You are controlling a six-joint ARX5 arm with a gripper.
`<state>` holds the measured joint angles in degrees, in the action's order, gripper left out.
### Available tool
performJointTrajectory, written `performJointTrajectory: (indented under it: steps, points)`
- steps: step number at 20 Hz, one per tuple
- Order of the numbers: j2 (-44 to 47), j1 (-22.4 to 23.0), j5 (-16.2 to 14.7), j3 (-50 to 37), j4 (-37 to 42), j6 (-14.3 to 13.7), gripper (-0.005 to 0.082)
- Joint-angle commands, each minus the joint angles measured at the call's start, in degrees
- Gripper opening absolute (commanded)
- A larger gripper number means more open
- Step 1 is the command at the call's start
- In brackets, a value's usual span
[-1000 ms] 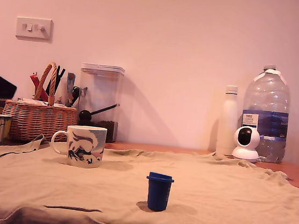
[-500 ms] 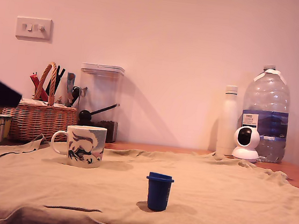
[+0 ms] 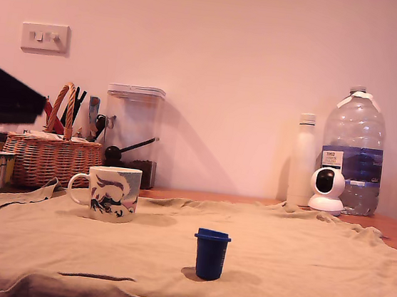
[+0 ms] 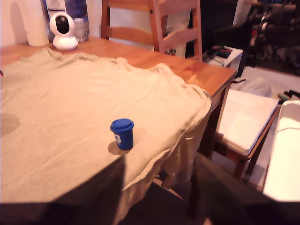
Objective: Pick up the coffee capsules on the table and drop them inside the coffee cup
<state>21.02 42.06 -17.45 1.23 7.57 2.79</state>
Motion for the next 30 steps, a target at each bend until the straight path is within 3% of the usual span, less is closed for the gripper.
performJointTrajectory:
  steps: [1, 12, 30]
  points:
    - [1.68, 0.11, 0.22, 0.39, 2.32, -0.79, 0.0657]
    - [19.06, 0.11, 1.49, 0.39, 18.6, -3.23, 0.0657]
    - [50.42, 0.11, 1.44, 0.7, 48.74, -3.26, 0.0657]
